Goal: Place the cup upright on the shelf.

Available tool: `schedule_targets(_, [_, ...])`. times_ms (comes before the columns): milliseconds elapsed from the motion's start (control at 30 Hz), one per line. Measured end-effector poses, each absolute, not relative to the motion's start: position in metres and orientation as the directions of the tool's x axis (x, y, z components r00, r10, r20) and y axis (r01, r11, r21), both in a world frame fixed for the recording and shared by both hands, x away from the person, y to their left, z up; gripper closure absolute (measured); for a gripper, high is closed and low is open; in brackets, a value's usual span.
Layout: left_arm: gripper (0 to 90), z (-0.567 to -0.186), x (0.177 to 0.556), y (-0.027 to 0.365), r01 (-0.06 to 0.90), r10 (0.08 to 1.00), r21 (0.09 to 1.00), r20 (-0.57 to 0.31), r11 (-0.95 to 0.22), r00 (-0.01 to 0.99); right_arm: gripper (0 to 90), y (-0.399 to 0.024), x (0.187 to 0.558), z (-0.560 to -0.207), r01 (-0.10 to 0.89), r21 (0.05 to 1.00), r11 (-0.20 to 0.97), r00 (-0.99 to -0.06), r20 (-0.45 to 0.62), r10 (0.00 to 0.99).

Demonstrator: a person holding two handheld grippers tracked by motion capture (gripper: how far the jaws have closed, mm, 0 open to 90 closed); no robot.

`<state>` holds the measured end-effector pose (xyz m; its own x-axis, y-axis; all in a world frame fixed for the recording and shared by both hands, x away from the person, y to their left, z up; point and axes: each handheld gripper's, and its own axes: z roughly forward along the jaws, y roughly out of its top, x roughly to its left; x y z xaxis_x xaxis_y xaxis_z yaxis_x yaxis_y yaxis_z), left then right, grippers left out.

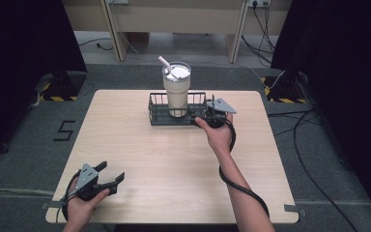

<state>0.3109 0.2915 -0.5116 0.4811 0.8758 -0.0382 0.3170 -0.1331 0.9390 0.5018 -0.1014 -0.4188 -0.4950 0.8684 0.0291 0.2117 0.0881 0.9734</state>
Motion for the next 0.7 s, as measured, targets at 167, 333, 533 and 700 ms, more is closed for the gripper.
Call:
schedule_targets(167, [16.5, -0.512, 0.311, 0.292, 0.319, 0.876, 0.938, -0.037, -0.135, 0.481, 13.1, -0.111, 0.493, -0.422, 0.215, 0.973, 0.086, -0.491, 0.032, 0.871])
schedule_targets(333, [16.5, -0.512, 0.311, 0.292, 0.318, 0.877, 0.939, -0.038, -0.134, 0.480, 13.2, -0.120, 0.483, -0.423, 0.211, 0.973, 0.089, -0.491, 0.027, 0.871])
schedule_targets(533, [16.5, -0.512, 0.311, 0.292, 0.318, 0.876, 0.938, -0.035, -0.137, 0.480, 13.3, -0.131, 0.470, -0.424, 0.209, 0.974, 0.091, -0.486, 0.022, 0.874])
schedule_targets(700, [16.4, -0.512, 0.311, 0.292, 0.319, 0.878, 0.938, -0.033, -0.138, 0.478, 13.3, -0.140, 0.461, -0.425, 0.210, 0.974, 0.090, -0.480, 0.022, 0.877])
